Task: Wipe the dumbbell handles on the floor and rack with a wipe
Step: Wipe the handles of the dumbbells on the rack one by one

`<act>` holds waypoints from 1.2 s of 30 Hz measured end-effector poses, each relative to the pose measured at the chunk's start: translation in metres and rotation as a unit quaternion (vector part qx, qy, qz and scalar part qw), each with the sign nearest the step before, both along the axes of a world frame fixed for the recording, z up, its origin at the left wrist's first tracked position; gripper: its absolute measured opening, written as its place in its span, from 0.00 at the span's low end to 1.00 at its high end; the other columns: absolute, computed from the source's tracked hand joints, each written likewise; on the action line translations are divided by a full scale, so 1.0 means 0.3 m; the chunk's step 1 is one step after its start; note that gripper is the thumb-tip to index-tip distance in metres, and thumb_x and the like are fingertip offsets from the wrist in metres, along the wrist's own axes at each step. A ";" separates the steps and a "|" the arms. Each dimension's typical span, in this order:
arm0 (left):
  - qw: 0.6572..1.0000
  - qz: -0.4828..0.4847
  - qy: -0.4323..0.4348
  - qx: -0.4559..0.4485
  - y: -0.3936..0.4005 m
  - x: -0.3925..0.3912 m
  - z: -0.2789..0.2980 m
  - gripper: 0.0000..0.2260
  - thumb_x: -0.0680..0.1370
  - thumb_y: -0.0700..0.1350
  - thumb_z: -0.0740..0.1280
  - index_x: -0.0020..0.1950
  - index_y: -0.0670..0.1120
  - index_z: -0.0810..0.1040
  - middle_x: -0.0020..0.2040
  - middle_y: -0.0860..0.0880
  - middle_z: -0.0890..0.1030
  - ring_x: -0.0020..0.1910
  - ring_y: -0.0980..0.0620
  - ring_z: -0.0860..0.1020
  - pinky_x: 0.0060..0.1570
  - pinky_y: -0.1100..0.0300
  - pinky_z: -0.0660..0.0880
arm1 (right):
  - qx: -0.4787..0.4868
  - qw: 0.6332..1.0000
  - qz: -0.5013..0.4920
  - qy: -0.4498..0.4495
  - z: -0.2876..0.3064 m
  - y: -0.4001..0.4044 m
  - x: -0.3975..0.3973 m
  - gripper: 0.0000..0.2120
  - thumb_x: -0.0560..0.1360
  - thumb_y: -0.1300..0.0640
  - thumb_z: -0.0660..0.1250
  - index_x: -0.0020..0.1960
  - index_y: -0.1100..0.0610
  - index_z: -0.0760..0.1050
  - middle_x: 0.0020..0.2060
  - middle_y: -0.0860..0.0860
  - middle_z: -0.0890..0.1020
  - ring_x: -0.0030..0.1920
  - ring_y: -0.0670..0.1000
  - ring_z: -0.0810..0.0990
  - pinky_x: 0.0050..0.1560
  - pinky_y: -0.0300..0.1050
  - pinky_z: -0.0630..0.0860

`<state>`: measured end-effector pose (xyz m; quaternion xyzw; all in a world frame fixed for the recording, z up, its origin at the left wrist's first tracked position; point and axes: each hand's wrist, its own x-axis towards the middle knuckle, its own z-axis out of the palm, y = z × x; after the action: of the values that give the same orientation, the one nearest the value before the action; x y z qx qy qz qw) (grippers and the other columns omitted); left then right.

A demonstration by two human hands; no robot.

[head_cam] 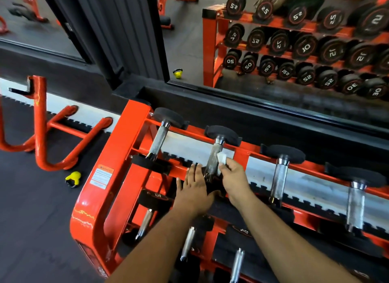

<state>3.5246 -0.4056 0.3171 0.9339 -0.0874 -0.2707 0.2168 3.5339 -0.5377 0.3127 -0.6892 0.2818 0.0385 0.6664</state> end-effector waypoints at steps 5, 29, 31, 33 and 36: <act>1.000 0.012 -0.004 -0.009 0.006 0.009 -0.009 0.46 0.80 0.64 0.63 0.82 0.48 0.35 0.83 0.50 0.38 0.82 0.50 0.37 0.79 0.39 0.39 | -0.439 0.867 0.156 -0.178 0.038 -0.080 0.053 0.25 0.83 0.61 0.61 0.78 0.52 0.64 0.68 0.54 0.77 0.65 0.53 0.78 0.65 0.47 0.75; 1.000 0.012 -0.007 -0.025 0.007 -0.006 0.001 0.47 0.79 0.64 0.62 0.82 0.48 0.33 0.83 0.50 0.36 0.81 0.52 0.36 0.78 0.38 0.37 | -0.539 0.752 0.340 -0.167 -0.032 -0.104 0.068 0.34 0.79 0.70 0.56 0.82 0.53 0.52 0.81 0.48 0.50 0.81 0.50 0.48 0.80 0.48 0.53; 0.999 0.013 -0.009 -0.034 0.008 -0.006 -0.002 0.47 0.79 0.64 0.63 0.82 0.48 0.33 0.83 0.50 0.36 0.81 0.51 0.35 0.78 0.38 0.37 | -0.462 0.834 0.249 -0.172 -0.038 -0.067 0.015 0.29 0.81 0.67 0.59 0.80 0.53 0.62 0.79 0.49 0.61 0.78 0.51 0.62 0.76 0.45 0.63; 0.999 0.010 -0.013 -0.036 0.007 -0.008 -0.005 0.46 0.79 0.64 0.62 0.82 0.48 0.34 0.83 0.49 0.36 0.81 0.51 0.35 0.78 0.37 0.37 | -0.419 0.881 0.138 -0.169 -0.039 -0.041 -0.003 0.24 0.81 0.66 0.61 0.76 0.54 0.70 0.70 0.53 0.76 0.67 0.52 0.77 0.66 0.42 0.72; 0.999 0.002 -0.020 -0.030 0.009 -0.010 -0.006 0.45 0.80 0.64 0.61 0.82 0.47 0.34 0.83 0.49 0.37 0.81 0.50 0.35 0.78 0.37 0.37 | -0.291 0.953 -0.013 -0.085 -0.019 -0.004 0.073 0.13 0.82 0.62 0.61 0.61 0.53 0.81 0.43 0.49 0.83 0.43 0.51 0.79 0.41 0.41 0.73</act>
<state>3.5217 -0.4030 0.3152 0.9323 -0.0977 -0.2491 0.2433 3.5558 -0.5387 0.3069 -0.8502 0.2316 -0.1127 0.4590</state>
